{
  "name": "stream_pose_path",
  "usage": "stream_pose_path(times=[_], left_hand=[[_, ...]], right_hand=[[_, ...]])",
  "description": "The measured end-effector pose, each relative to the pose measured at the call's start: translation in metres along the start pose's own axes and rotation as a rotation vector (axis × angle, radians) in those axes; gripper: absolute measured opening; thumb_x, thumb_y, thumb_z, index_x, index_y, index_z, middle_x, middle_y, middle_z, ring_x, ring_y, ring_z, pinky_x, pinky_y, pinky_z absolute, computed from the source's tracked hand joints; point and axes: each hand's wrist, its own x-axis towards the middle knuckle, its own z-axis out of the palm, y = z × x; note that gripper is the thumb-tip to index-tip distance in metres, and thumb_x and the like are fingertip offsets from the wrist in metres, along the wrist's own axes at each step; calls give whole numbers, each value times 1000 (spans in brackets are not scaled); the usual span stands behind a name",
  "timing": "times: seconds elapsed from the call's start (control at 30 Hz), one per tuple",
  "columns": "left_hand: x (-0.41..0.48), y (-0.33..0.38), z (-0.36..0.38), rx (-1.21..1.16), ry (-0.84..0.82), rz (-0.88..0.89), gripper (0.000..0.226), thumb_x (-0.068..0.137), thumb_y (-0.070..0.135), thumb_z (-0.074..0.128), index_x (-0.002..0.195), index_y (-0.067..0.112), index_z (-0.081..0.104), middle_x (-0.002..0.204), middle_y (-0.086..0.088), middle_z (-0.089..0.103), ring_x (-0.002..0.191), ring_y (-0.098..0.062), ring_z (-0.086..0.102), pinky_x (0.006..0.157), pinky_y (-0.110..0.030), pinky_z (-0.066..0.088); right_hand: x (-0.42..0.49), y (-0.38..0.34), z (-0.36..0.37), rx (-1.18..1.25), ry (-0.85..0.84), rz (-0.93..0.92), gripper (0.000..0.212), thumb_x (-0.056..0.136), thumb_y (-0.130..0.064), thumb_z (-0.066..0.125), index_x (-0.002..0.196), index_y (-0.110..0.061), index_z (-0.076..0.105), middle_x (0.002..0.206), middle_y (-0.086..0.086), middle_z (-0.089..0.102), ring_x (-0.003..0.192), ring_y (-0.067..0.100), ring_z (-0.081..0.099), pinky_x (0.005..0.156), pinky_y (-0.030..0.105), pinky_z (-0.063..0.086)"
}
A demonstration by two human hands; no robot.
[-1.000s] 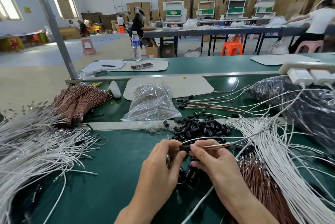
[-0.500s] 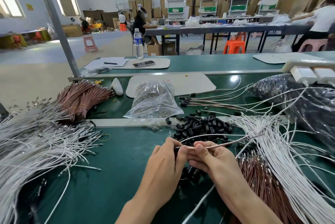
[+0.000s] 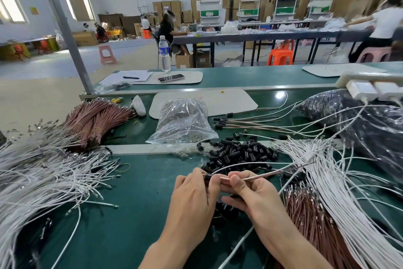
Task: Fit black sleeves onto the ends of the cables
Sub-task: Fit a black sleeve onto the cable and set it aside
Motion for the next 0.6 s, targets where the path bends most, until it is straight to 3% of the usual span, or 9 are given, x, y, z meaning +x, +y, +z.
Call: stream_pose_path(times=[0.43, 0.6], left_hand=[[-1, 3, 2, -46, 20, 41, 46, 94, 62, 5, 77, 30, 32, 66, 8, 47, 98, 5, 38, 76, -26, 29], [-2, -1, 2, -174, 70, -20, 47, 90, 79, 7, 91, 45, 39, 83, 18, 61, 94, 1, 44, 80, -19, 38]], right_hand=[[0, -1, 2, 73, -37, 26, 34, 87, -24, 62, 106, 5, 60, 105, 18, 77, 102, 28, 75, 77, 26, 61], [-2, -7, 7, 102, -18, 27, 33, 82, -23, 69, 103, 3, 67, 107, 18, 76, 99, 28, 75, 72, 23, 61]])
